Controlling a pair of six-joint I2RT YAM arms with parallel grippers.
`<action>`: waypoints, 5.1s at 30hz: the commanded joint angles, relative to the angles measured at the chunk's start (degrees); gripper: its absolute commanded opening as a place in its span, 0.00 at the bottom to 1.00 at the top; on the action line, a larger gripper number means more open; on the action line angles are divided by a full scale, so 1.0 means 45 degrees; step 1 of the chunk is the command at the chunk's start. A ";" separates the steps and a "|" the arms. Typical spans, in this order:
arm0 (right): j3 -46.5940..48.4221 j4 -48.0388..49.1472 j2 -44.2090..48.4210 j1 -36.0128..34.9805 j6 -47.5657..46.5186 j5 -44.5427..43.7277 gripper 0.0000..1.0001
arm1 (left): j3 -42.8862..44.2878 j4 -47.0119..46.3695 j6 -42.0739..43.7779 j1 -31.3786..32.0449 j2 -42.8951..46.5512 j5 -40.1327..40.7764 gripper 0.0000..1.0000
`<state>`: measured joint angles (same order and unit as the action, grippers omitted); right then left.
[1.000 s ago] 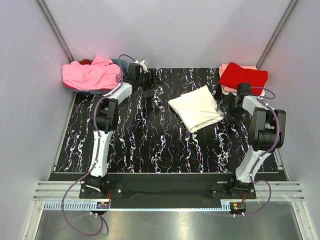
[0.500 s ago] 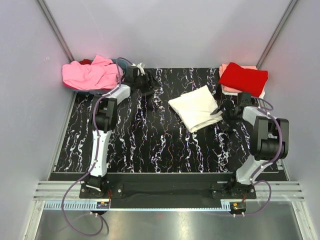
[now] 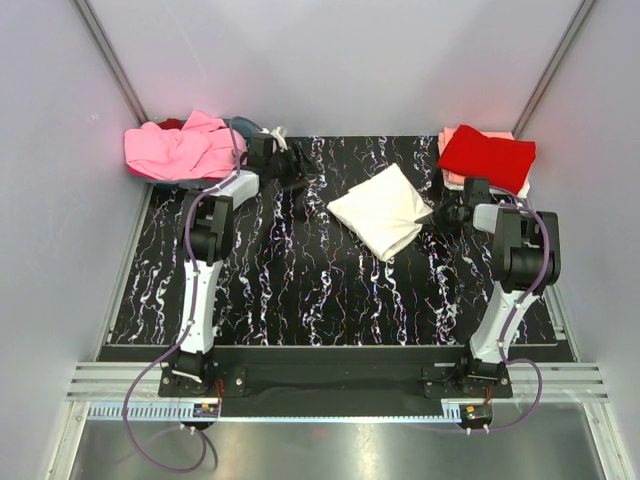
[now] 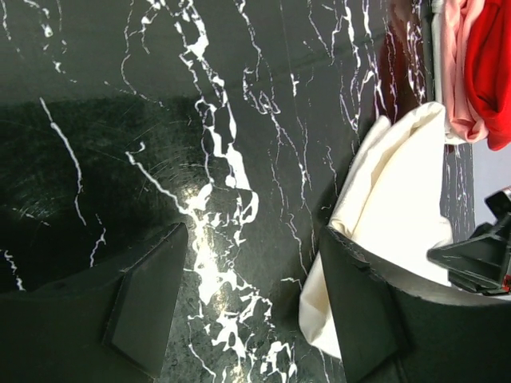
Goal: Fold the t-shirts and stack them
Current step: Neatly place the folded tshirt to the corner, then reset both grippers
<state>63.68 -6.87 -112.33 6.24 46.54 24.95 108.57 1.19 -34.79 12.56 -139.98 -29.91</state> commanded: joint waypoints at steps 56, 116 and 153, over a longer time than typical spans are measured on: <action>1.9170 -0.7244 -0.4862 0.3359 -0.8057 -0.2476 0.00 | -0.0280 -0.2315 -0.1488 -0.0466 0.0268 -0.1439 0.72; 1.4698 -0.0270 -0.6933 0.3984 -0.6770 -0.5583 0.61 | -0.0631 -0.2706 -0.1723 -0.0661 0.0365 -0.1654 0.72; 1.1869 -0.2087 -0.4412 0.1309 -0.5714 -0.3025 0.36 | -0.1530 -0.3663 -0.2191 -0.0993 0.0873 -0.1810 0.72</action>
<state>119.11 -17.96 -133.19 11.20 21.28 10.72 102.19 -11.35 -44.07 8.64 -139.98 -36.38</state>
